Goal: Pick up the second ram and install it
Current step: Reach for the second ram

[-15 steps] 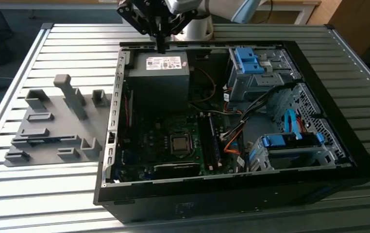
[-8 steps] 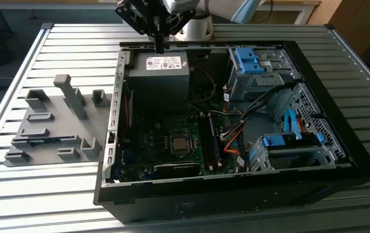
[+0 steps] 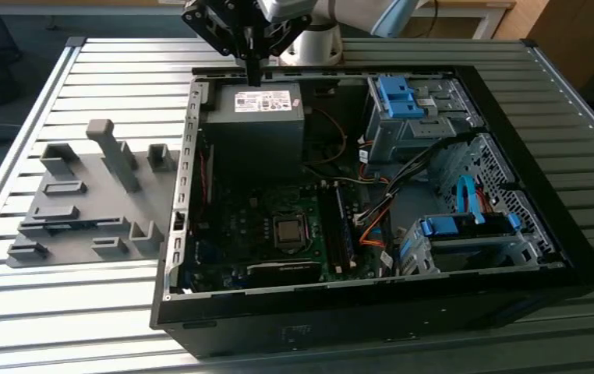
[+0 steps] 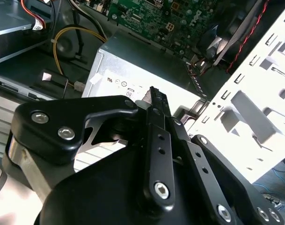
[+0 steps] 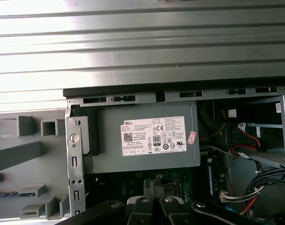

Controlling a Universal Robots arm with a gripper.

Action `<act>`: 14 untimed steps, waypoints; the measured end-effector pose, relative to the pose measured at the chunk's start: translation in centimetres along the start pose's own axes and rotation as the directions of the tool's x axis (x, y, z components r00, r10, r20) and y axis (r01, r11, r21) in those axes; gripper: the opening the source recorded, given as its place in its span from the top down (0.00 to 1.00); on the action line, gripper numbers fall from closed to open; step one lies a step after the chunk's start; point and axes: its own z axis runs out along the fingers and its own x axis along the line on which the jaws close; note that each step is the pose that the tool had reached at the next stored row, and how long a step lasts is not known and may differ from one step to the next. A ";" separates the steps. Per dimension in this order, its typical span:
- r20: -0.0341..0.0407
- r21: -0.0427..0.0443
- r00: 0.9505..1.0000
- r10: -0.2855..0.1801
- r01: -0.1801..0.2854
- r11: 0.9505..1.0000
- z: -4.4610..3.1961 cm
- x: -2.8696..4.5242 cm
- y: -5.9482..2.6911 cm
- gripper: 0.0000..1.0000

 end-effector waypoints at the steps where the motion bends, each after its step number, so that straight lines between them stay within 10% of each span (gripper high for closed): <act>1: 0.000 0.000 1.000 0.000 0.000 1.000 0.00 0.03 0.00 0.89; 14: 0.000 0.000 1.000 0.000 0.000 1.000 0.00 0.46 -0.04 0.89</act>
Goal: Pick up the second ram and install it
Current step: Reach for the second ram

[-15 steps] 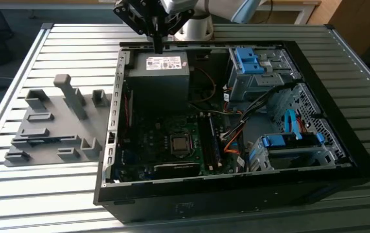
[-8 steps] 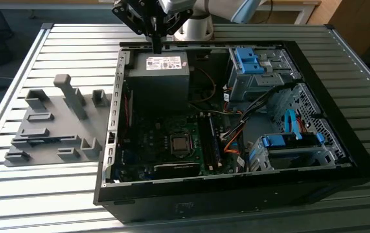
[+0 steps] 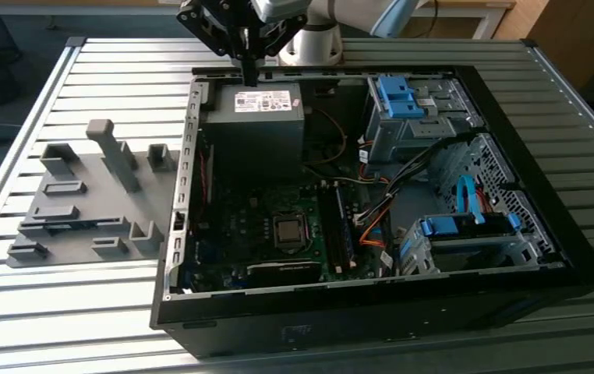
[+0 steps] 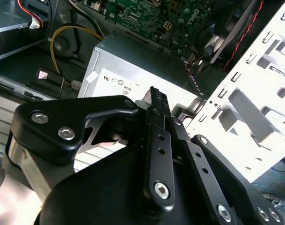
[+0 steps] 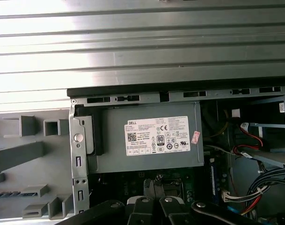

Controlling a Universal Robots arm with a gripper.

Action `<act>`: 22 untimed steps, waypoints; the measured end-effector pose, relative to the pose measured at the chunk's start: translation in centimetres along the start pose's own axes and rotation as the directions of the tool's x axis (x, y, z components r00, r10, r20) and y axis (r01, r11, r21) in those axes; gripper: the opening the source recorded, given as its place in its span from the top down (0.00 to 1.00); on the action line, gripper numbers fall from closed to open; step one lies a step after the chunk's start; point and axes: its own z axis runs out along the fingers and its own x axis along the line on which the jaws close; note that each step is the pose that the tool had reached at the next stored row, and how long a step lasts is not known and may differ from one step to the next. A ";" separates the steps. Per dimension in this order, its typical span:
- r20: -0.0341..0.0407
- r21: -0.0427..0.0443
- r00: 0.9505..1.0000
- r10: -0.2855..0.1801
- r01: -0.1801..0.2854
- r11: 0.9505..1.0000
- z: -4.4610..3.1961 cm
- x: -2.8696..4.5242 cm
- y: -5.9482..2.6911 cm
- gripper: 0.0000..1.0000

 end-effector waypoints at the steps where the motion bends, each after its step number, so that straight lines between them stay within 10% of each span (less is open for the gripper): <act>1: 0.000 0.000 1.000 0.000 0.000 1.000 0.00 0.04 0.00 0.89; 22: 0.000 0.000 1.000 0.000 0.000 1.000 0.01 1.04 -0.08 0.89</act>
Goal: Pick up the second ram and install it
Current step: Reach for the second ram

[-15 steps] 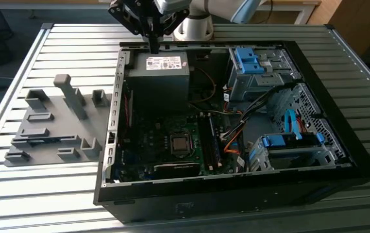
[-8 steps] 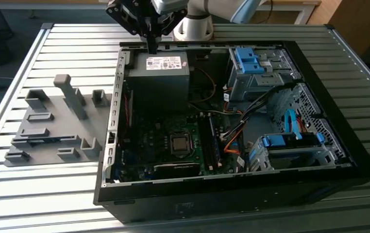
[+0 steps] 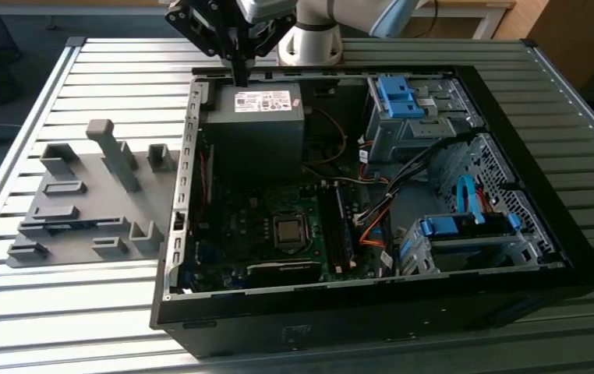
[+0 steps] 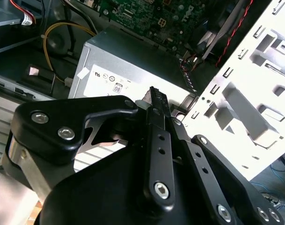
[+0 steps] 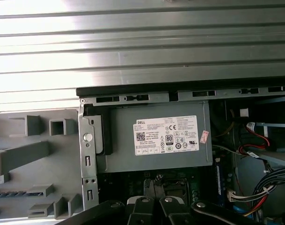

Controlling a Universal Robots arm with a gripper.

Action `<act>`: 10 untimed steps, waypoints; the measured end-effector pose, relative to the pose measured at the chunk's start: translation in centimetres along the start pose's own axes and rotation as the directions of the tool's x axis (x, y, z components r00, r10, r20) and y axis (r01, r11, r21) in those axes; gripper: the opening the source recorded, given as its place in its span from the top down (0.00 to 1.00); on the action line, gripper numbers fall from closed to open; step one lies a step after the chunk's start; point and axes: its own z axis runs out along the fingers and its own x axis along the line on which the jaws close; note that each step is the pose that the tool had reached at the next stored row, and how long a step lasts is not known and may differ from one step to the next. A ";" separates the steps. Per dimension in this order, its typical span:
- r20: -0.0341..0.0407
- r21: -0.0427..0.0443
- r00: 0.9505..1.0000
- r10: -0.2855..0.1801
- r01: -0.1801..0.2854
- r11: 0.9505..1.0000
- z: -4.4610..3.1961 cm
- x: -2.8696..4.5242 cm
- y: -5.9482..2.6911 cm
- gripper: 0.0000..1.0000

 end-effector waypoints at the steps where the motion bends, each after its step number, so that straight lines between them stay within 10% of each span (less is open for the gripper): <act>1: 0.000 0.000 1.000 0.000 0.000 1.000 0.00 0.01 0.00 0.89; 10: 0.000 0.000 1.000 0.000 0.000 1.000 -0.01 0.18 -0.02 0.89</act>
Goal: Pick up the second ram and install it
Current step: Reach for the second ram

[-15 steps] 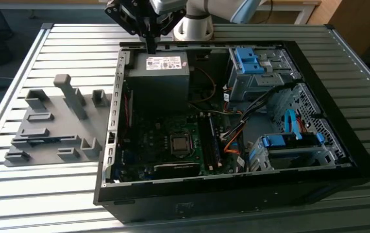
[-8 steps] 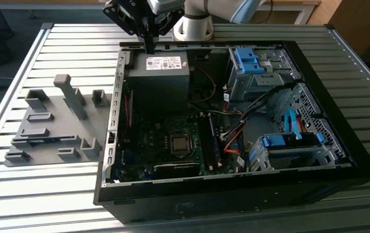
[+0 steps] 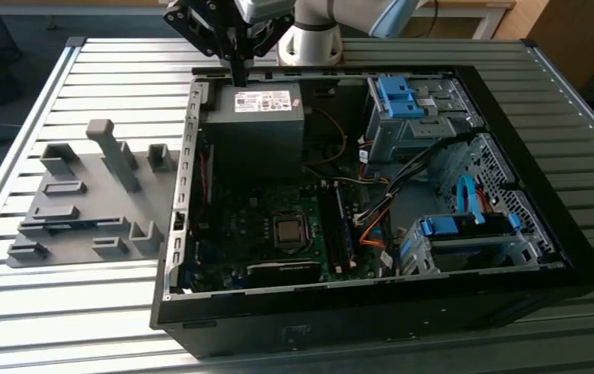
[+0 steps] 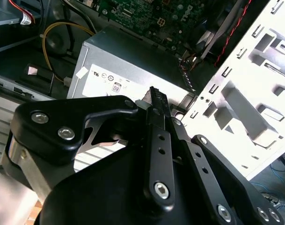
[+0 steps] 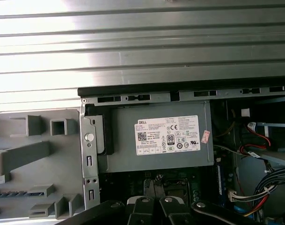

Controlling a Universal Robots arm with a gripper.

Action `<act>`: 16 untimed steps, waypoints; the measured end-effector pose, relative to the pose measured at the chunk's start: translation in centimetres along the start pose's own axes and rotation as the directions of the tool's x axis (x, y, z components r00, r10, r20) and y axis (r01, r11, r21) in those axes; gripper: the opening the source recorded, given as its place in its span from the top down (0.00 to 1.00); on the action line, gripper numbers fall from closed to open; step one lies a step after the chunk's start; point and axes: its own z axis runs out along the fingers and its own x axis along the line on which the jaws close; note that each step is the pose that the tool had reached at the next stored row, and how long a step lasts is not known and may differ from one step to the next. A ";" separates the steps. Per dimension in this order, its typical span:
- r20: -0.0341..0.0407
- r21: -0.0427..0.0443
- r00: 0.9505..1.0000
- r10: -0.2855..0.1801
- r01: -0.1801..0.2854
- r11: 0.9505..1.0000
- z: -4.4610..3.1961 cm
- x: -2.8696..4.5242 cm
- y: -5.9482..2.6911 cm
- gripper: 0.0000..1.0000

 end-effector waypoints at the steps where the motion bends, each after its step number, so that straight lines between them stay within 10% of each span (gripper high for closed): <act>1: 0.000 0.000 1.000 0.000 0.000 1.000 0.00 0.07 0.00 0.89; 16: 0.000 0.000 1.000 0.000 0.000 1.000 -0.03 1.17 -0.09 0.89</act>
